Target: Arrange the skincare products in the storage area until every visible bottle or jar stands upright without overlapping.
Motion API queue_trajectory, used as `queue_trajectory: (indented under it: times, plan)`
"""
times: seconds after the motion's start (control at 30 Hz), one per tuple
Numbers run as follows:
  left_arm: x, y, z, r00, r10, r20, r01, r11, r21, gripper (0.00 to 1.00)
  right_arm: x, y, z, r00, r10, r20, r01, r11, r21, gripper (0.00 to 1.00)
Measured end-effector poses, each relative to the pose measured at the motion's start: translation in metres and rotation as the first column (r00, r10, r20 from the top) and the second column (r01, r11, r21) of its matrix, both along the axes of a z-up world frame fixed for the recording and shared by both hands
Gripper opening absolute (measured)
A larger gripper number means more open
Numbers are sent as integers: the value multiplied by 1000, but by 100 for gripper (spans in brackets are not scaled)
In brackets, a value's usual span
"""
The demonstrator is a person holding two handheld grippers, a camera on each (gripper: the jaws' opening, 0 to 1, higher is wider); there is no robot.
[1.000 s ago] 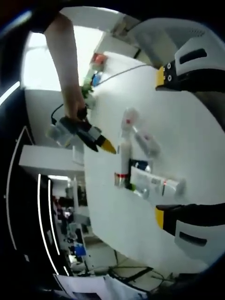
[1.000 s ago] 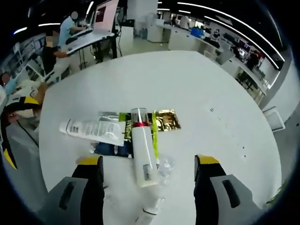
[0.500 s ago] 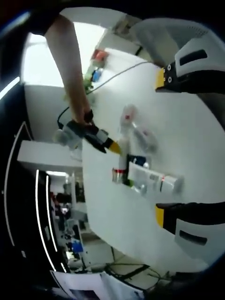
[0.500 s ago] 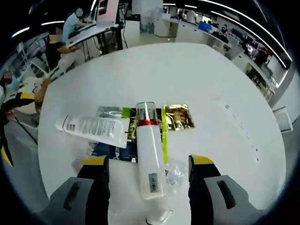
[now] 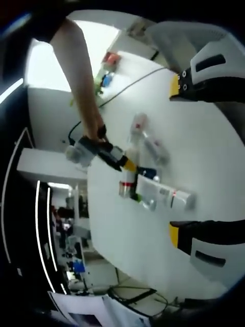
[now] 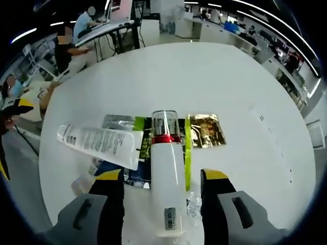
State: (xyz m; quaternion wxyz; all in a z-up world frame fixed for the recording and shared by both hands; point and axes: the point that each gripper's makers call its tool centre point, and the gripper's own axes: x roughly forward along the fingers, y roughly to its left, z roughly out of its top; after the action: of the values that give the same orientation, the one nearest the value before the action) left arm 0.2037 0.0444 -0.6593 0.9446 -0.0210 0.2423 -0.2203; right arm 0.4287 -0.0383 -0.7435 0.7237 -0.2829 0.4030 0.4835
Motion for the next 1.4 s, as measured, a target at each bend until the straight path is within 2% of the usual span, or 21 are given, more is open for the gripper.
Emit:
queue_trajectory:
  times: [0.47,0.7,0.97,1.17,1.4]
  plan:
    - [2,8,-4,998,49,-27,-50,999,-13,87,6,6,-26,999,11,-41,-11,1000,4,49]
    - [2,9,-6,998,55,-37,-55,998,-8,86,8,6,-24,999,44,-8,-44,999,3,41]
    - [3,13,-8,996,73,-49,-73,997,-6,85,15,2,-26,999,35,3,-35,999,7,32]
    - [2,14,-9,996,76,-51,-76,997,-2,84,10,3,-25,999,47,13,-47,999,5,31]
    - [2,16,-11,995,80,-56,-80,997,7,83,14,1,-25,998,50,42,-50,999,2,30]
